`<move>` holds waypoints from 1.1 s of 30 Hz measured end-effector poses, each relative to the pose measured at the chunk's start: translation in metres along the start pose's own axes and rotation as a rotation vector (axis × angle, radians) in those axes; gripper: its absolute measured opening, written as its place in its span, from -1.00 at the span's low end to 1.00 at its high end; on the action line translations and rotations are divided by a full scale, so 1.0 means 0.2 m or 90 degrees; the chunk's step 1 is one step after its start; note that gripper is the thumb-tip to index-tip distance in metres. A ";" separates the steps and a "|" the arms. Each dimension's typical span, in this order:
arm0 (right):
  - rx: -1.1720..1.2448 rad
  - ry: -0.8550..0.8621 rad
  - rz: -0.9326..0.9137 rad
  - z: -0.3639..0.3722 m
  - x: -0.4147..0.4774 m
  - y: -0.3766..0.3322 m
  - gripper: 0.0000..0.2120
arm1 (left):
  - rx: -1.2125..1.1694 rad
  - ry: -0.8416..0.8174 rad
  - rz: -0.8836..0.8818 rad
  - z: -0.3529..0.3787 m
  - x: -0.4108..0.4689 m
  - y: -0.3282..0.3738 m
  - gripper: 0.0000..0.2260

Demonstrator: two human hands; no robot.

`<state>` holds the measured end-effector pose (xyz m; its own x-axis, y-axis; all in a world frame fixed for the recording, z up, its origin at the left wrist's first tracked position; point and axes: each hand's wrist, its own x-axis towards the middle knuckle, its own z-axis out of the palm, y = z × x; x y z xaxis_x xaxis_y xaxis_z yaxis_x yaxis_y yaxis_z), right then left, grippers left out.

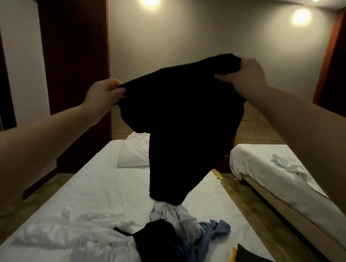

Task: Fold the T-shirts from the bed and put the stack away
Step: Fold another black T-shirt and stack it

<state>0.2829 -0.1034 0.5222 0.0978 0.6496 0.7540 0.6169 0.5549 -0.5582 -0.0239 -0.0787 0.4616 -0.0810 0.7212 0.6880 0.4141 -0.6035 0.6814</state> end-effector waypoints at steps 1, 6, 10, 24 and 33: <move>-0.016 0.001 0.000 -0.03 -0.06 -0.01 -0.63 | -0.004 -0.005 -0.004 -0.01 -0.07 0.02 -0.83; -0.007 -0.136 0.053 -0.17 -0.59 -0.01 -0.78 | 0.019 -0.126 -0.065 -0.08 -0.61 0.07 -0.81; -0.017 -0.334 0.139 -0.26 -1.15 0.08 -0.85 | 0.095 -0.217 -0.155 -0.13 -1.26 -0.08 -0.78; -0.027 -0.479 0.314 -0.29 -2.25 0.31 -0.90 | 0.084 -0.216 -0.347 -0.05 -2.47 -0.19 -0.84; -0.101 -0.617 0.227 -0.42 -2.71 0.36 -0.72 | 0.207 -0.432 -0.255 -0.07 -2.87 -0.28 -0.63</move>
<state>0.3398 -0.4590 0.1030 -0.3311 0.9397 -0.0854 0.7772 0.2203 -0.5895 -0.0139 -0.4637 0.0325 0.2411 0.9697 0.0404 0.7183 -0.2062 0.6645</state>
